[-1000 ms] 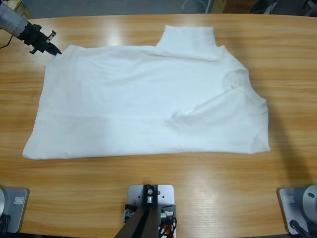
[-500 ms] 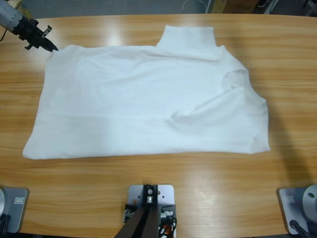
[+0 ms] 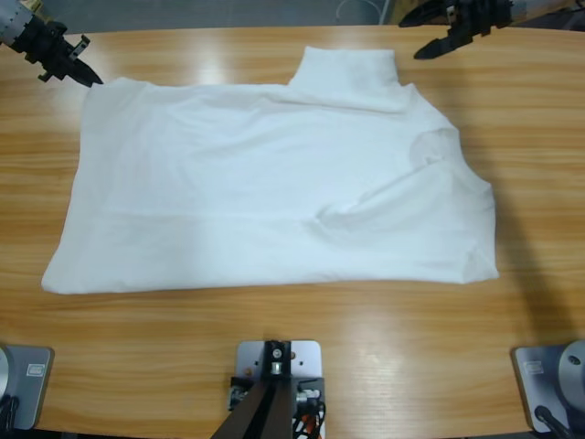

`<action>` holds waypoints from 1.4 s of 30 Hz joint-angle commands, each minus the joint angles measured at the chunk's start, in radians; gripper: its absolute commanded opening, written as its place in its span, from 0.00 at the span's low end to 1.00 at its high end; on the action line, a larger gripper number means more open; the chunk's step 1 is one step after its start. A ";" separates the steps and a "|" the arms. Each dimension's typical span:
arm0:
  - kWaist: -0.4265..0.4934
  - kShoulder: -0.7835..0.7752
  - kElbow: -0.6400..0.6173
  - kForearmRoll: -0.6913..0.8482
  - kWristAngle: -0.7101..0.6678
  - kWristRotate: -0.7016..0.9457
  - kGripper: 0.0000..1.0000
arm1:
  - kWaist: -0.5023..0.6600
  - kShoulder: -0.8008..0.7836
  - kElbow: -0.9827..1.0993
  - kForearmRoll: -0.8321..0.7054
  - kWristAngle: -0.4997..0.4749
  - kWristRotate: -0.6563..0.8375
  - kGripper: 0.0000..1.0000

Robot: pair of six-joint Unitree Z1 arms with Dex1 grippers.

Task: Fold clothes

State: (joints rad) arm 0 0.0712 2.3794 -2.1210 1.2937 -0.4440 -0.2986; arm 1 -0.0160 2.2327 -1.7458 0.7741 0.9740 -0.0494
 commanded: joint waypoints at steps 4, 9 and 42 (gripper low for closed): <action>0.005 -0.029 -0.003 0.043 0.004 0.039 0.00 | 0.060 0.116 -0.029 -0.091 -0.234 0.079 0.97; 0.017 -0.035 -0.003 0.060 0.005 0.053 0.00 | 0.065 0.173 -0.110 -0.057 -0.247 0.078 0.97; 0.036 -0.034 -0.012 0.068 0.011 0.075 0.00 | 0.046 0.378 -0.465 0.224 -0.298 0.053 0.83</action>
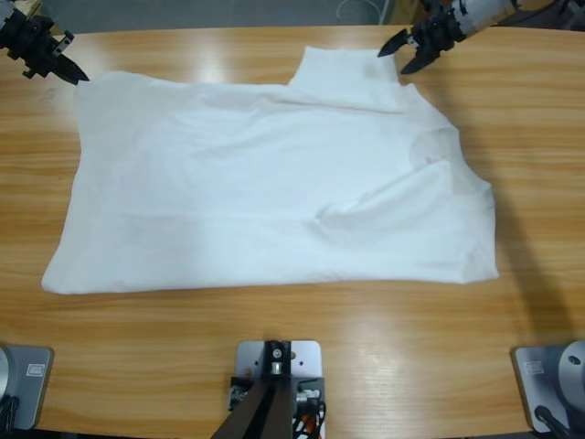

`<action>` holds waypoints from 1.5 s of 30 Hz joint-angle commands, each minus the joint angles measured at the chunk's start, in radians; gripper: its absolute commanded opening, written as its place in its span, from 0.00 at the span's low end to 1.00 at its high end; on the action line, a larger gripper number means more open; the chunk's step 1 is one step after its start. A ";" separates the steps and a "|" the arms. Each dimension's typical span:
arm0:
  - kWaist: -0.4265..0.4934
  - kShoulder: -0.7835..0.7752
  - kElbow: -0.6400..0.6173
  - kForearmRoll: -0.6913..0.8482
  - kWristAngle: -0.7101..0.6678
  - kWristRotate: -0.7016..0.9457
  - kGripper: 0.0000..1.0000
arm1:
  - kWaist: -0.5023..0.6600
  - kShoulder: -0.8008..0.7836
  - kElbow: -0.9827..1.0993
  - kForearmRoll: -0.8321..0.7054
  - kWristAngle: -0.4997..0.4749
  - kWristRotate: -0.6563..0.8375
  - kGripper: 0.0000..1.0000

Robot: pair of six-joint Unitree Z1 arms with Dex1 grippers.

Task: Fold clothes

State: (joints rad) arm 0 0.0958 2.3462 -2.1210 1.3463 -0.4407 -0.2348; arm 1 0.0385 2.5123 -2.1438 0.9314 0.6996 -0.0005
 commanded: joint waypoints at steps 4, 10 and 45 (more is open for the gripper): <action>0.012 -0.001 -0.022 0.016 0.008 0.011 0.00 | -0.007 0.118 -0.116 0.119 -0.024 0.004 0.82; 0.012 0.001 -0.029 0.016 0.007 0.011 0.00 | 0.010 0.139 -0.172 0.192 -0.022 0.004 0.81; 0.027 0.004 -0.037 0.024 0.007 0.017 0.00 | 0.050 0.253 -0.407 0.379 0.017 -0.011 0.01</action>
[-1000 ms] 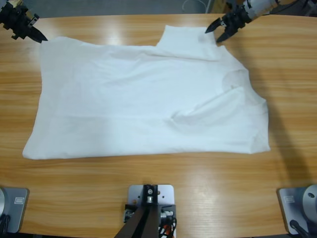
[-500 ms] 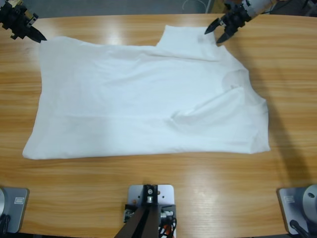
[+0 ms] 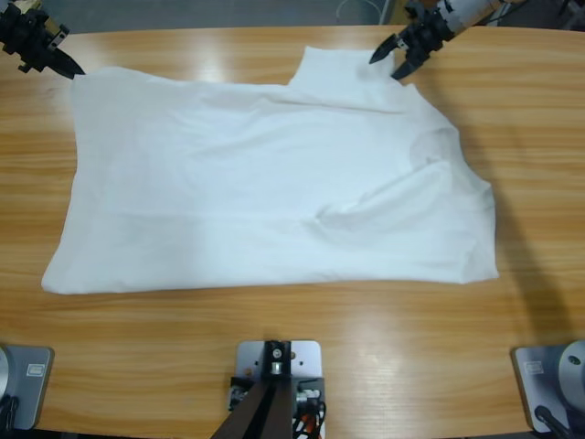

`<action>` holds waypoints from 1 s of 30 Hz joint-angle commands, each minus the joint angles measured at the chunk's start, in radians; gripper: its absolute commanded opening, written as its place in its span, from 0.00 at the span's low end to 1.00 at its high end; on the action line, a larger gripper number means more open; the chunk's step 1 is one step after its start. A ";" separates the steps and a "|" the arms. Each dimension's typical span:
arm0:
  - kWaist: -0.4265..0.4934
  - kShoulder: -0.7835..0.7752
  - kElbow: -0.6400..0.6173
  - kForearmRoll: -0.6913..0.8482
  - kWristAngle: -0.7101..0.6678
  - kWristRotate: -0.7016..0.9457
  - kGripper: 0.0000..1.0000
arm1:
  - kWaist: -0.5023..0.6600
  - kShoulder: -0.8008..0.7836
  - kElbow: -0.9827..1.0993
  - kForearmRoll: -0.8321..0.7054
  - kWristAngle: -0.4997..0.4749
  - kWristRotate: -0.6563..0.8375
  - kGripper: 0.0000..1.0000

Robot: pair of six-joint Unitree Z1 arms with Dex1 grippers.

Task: Fold clothes

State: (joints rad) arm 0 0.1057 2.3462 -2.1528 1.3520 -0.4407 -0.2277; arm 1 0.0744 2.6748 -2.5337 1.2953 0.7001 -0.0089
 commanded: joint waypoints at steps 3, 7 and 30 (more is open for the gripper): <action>0.018 0.005 -0.006 0.019 0.007 0.011 0.00 | 0.013 0.111 -0.029 0.035 0.016 0.001 0.00; 0.019 0.005 -0.010 0.019 0.005 0.011 0.00 | 0.013 0.135 -0.065 0.064 0.013 0.006 0.00; 0.014 -0.006 -0.010 0.054 -0.020 0.037 0.00 | -0.048 0.105 -0.428 0.305 -0.016 -0.010 0.00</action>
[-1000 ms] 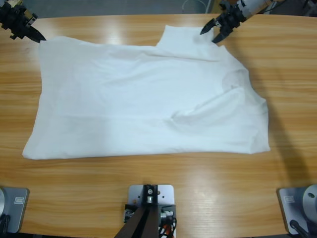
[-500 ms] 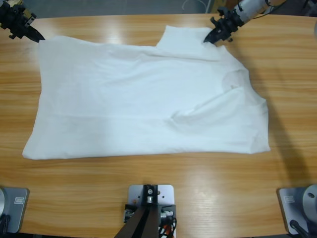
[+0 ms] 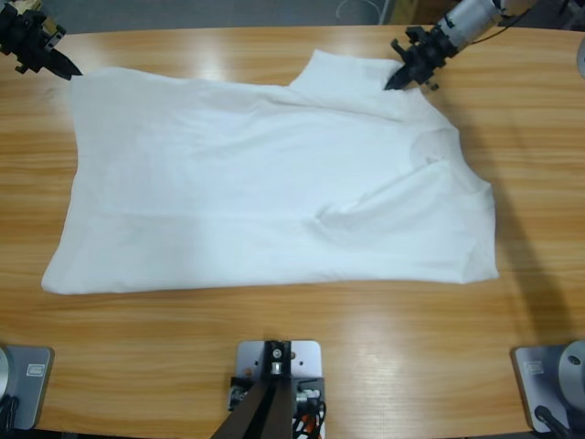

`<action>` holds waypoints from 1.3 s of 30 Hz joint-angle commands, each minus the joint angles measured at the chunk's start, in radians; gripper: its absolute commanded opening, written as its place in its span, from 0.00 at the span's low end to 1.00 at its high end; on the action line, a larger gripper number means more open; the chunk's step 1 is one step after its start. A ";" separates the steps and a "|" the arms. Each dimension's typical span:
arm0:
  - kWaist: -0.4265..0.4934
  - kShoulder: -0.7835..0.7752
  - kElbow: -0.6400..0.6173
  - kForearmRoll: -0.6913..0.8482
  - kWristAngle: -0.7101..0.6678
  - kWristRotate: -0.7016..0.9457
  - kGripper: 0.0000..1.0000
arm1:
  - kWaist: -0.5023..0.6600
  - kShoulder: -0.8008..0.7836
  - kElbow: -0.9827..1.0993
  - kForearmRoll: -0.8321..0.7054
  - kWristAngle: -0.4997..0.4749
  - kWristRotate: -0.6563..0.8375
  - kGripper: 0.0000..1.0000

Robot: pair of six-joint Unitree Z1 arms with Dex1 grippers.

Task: Fold clothes

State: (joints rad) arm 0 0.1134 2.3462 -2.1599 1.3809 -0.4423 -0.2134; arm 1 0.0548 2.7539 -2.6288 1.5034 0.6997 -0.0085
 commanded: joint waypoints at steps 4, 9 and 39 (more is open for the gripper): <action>0.006 -0.010 0.000 0.040 -0.021 0.041 0.00 | -0.029 -0.018 -0.335 0.098 -0.004 -0.018 0.00; 0.006 -0.011 0.005 0.055 -0.032 0.066 0.00 | -0.028 -0.072 -0.334 0.100 0.011 -0.025 0.00; -0.020 -0.072 0.020 0.082 -0.058 0.104 0.00 | 0.028 -0.310 -0.328 0.109 0.018 -0.140 0.00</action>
State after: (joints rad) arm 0 0.1030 2.2876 -2.1626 1.4295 -0.4746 -0.1232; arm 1 0.0718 2.5302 -2.6288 1.5065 0.7038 -0.1352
